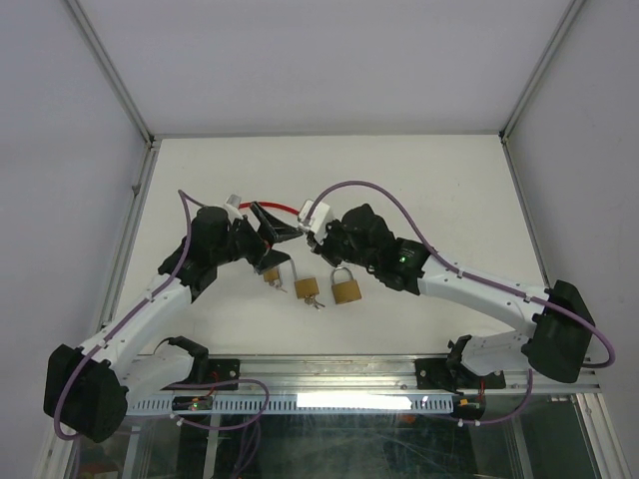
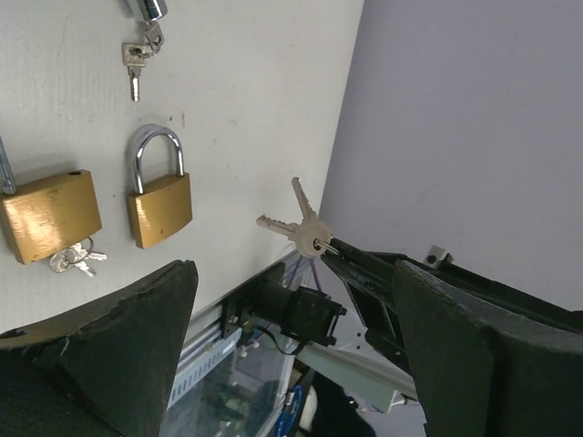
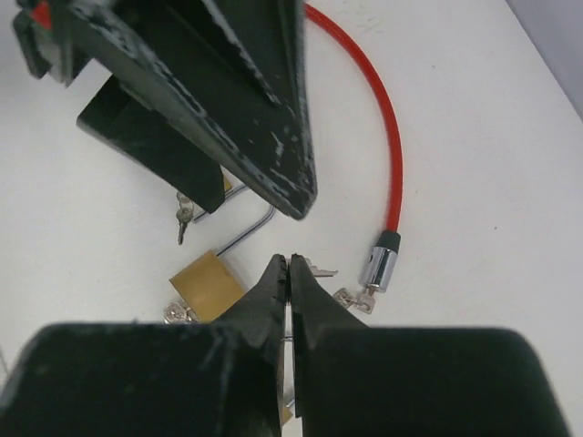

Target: Unlock with the key

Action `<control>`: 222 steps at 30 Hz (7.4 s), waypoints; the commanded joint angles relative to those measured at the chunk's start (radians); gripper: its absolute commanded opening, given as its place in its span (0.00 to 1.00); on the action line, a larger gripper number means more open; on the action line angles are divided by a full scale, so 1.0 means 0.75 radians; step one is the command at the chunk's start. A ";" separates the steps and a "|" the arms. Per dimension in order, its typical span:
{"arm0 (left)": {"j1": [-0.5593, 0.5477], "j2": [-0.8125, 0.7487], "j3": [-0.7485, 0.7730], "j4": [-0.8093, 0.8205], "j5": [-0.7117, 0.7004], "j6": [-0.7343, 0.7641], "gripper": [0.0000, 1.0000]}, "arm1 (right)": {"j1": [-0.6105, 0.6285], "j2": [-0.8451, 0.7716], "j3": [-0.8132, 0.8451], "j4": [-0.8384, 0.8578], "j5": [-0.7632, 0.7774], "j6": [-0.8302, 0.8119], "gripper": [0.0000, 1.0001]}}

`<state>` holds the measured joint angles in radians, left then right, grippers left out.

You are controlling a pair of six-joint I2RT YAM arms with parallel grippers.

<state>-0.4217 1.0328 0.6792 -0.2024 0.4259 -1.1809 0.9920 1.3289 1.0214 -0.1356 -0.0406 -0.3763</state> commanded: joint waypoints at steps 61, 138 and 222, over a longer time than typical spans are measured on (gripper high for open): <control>0.009 -0.022 -0.104 0.407 0.056 -0.338 0.50 | 0.035 -0.160 -0.326 0.550 -0.026 0.597 0.00; 0.007 -0.207 -0.086 0.876 0.289 0.447 0.00 | -0.282 -0.068 -0.296 1.195 -0.758 1.214 0.37; 0.005 -0.183 -0.091 0.929 0.111 0.250 0.00 | -0.220 -0.111 -0.316 1.099 -0.613 1.258 0.25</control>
<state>-0.4240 0.8921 0.5697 0.4259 0.5018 -0.9829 0.8215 1.2606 0.7872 0.5961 -0.4606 0.5541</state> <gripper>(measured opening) 0.009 0.247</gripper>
